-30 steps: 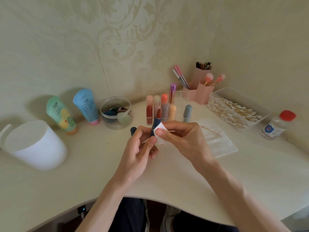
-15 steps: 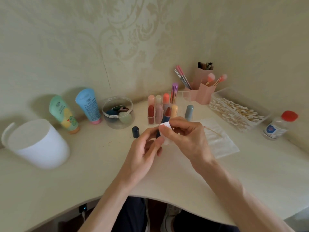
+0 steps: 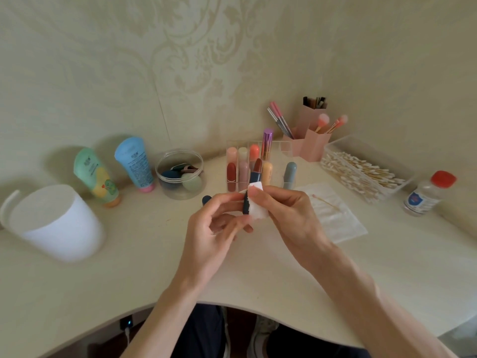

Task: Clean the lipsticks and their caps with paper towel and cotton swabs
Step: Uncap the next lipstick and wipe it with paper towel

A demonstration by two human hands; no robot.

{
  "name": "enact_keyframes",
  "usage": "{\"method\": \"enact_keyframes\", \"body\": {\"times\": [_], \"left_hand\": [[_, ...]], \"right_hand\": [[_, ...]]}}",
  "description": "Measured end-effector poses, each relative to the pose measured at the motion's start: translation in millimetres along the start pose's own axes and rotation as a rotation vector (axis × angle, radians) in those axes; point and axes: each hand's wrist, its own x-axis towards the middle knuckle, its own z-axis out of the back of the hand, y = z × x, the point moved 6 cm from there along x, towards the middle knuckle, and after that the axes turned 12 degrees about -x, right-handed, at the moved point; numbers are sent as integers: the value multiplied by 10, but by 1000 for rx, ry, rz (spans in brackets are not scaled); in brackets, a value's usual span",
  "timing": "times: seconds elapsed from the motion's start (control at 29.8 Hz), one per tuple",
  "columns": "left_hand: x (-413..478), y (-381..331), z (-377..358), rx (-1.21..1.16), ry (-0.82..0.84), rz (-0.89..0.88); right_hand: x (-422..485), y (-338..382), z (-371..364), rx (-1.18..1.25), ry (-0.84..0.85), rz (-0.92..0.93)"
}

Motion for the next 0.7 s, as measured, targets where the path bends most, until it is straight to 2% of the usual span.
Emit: {"method": "enact_keyframes", "body": {"times": [0.1,0.27,0.47,0.64,0.7], "left_hand": [[-1,-29,-9,-4,16,-26],[-29,-40,-43,135,20,-74],[-71,-122,-31,393,-117,-212],[-101,-143,16,413,-173,-271],[-91,-107,34,371,-162,-240]], "right_hand": [[6,-10,5,3,0,-12],[3,-32,-9,31,-27,-43],[-47,-25,-98,3,7,-38],[-41,-8,-92,22,-17,-28],[-46,-1,-80,16,-27,-18]]}}
